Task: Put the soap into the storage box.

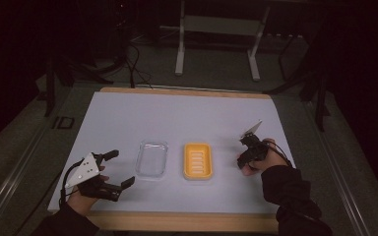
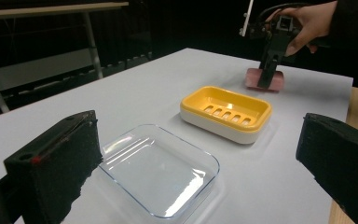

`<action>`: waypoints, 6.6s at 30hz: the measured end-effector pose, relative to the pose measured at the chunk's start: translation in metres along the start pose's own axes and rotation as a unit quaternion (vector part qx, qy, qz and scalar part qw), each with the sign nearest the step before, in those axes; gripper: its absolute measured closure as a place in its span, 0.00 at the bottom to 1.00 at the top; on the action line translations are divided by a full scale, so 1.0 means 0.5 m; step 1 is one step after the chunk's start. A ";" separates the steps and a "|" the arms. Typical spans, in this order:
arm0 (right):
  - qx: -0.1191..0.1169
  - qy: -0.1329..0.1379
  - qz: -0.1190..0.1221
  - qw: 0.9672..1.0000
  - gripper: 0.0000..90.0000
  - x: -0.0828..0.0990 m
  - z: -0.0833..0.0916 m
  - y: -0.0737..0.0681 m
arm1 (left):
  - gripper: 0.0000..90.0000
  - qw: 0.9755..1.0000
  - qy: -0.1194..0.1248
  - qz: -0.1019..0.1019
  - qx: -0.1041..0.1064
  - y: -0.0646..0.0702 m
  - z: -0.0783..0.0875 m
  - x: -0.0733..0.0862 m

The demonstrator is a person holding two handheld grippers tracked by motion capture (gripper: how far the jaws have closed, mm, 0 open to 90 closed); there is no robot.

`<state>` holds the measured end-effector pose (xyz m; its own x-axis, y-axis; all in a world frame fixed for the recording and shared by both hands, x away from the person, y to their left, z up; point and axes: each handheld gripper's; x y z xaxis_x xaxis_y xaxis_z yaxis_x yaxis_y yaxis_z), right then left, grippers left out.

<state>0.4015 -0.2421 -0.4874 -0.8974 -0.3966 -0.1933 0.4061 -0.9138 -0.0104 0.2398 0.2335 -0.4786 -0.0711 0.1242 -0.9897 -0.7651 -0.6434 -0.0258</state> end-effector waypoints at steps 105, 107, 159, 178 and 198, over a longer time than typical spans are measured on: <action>0.005 0.056 -0.122 0.991 0.41 -0.118 0.001 -0.323 | 0.00 1.000 0.003 0.001 0.011 0.004 0.000 -0.001; 0.003 0.055 -0.123 0.991 0.41 -0.116 -0.005 -0.324 | 0.00 1.000 0.005 0.001 0.011 0.004 0.000 -0.002; -0.039 0.176 0.081 0.980 0.15 -0.069 0.096 -0.248 | 0.00 1.000 -0.017 -0.006 -0.007 0.018 0.035 0.012; -0.051 0.243 0.098 0.964 0.15 -0.001 0.115 -0.175 | 0.00 0.999 -0.021 0.017 -0.025 0.031 0.084 0.024; -0.037 0.294 0.043 0.954 0.15 0.127 0.116 -0.085 | 0.00 0.999 -0.022 0.026 -0.034 0.032 0.097 0.029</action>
<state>0.3173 -0.2333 -0.4422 -0.6170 -0.3328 -0.7131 0.5056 -0.8621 -0.0351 0.1955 0.2618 -0.4862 -0.1391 0.1203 -0.9829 -0.7144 -0.6996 0.0155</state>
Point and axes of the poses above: each handheld gripper's, and its own axes: z roughly backward along the jaws, x roughly out of its underside, y roughly to its right, and after that the axes turned 5 degrees about y, right-handed
